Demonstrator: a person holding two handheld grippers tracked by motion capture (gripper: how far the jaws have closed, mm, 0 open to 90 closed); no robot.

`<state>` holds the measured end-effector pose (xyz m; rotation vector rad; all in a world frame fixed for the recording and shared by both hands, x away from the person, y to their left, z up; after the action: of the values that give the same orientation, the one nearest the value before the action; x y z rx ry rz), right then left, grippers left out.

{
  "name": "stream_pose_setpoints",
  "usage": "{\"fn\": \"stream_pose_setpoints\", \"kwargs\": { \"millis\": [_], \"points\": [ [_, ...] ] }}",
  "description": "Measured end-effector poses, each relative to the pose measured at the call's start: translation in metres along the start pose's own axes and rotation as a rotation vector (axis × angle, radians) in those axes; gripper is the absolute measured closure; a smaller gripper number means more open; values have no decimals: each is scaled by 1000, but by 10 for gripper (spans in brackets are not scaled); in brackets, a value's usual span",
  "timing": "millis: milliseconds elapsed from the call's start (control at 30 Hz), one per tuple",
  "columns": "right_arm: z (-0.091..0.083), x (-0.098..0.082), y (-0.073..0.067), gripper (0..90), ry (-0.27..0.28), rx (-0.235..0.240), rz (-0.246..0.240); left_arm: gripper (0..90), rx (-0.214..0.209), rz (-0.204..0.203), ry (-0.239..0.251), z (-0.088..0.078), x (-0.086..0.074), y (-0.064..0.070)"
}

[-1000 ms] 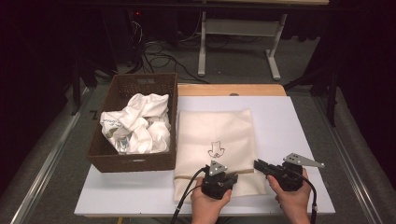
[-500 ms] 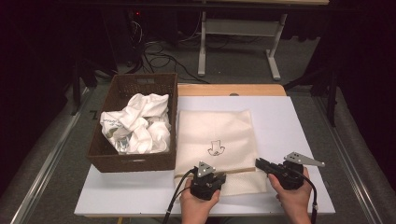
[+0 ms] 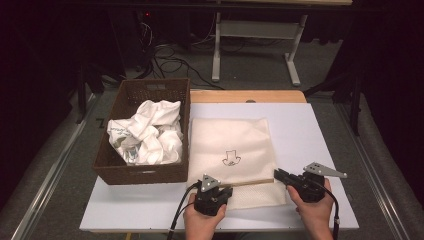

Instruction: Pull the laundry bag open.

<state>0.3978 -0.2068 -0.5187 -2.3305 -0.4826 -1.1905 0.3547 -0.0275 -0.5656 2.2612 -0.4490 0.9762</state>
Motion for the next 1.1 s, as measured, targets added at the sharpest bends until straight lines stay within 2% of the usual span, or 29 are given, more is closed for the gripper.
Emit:
{"fn": "stream_pose_setpoints", "kwargs": {
  "millis": [433,800,867,1100],
  "points": [
    [3,-1,5,842,-3,-17,-2,863,62,-35,11,-31,-9,-35],
    [4,-2,7,842,-4,-26,-6,863,88,-48,13,-48,-13,-52],
    [4,-2,8,842,-5,-28,-6,864,81,-54,8,-51,-13,-54],
    [5,-2,9,842,-7,-29,-7,863,105,-52,8,-63,-14,-63]
  ]
}}
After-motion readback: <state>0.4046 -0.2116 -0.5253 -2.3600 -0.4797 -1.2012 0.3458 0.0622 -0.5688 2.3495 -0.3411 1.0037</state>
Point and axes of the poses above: each handheld gripper's, and its own axes: z roughly forward along the jaws, x roughly out of its top, y roughly to its right, the point moved 10 cm from there along z, roughly forward along the jaws, and after that the axes turned 3 degrees about -x, right-handed, at the moved point
